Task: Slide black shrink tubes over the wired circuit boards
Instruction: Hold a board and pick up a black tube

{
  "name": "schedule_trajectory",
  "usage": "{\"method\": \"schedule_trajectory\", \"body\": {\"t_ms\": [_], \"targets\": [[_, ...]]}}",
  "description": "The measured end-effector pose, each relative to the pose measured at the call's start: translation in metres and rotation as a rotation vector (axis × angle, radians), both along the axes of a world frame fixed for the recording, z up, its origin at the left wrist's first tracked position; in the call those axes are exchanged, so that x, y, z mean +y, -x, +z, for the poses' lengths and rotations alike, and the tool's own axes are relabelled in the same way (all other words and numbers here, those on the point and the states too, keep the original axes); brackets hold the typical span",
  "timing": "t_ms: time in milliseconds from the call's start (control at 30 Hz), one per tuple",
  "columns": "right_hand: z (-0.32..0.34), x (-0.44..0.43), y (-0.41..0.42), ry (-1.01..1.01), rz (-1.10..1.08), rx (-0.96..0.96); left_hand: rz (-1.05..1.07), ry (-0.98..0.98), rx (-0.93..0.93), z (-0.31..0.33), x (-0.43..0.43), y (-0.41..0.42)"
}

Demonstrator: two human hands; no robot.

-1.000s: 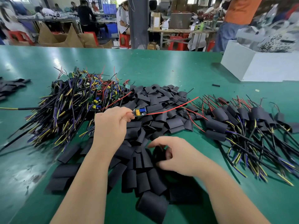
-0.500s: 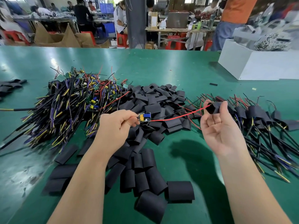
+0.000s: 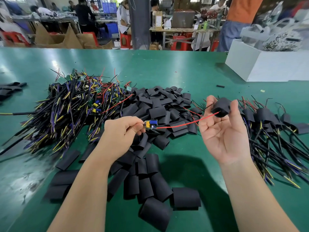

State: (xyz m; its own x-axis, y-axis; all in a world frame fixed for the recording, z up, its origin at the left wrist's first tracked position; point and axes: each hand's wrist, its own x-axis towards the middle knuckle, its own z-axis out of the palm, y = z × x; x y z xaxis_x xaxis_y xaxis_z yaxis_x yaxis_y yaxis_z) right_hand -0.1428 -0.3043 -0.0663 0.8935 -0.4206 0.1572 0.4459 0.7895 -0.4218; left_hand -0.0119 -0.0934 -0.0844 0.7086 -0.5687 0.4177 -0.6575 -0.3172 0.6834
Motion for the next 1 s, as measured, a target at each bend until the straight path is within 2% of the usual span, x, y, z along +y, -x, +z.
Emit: {"method": "schedule_trajectory", "body": {"t_ms": [167,300,400,667,1000], "targets": [[0.0009,0.0024,0.0014,0.043,0.009,-0.022,0.016,-0.002,0.018,0.0008,0.0012,-0.0003],[-0.003,0.0011,-0.002,-0.079,-0.149,0.13,0.001,0.007,0.002,0.0019,0.0013,0.0014],[-0.0028,-0.0005,-0.0021,-0.099,-0.2,0.147,-0.011,-0.005,-0.009,0.0019,0.0002,0.0018],[0.0007,0.001,0.0017,-0.003,0.008,0.007,-0.011,-0.019,0.006,0.0006,-0.0004,0.0021],[0.0014,0.0065,0.0012,0.115,-0.003,-0.01,0.033,-0.026,-0.007,0.0012,-0.0002,0.0012]]}}
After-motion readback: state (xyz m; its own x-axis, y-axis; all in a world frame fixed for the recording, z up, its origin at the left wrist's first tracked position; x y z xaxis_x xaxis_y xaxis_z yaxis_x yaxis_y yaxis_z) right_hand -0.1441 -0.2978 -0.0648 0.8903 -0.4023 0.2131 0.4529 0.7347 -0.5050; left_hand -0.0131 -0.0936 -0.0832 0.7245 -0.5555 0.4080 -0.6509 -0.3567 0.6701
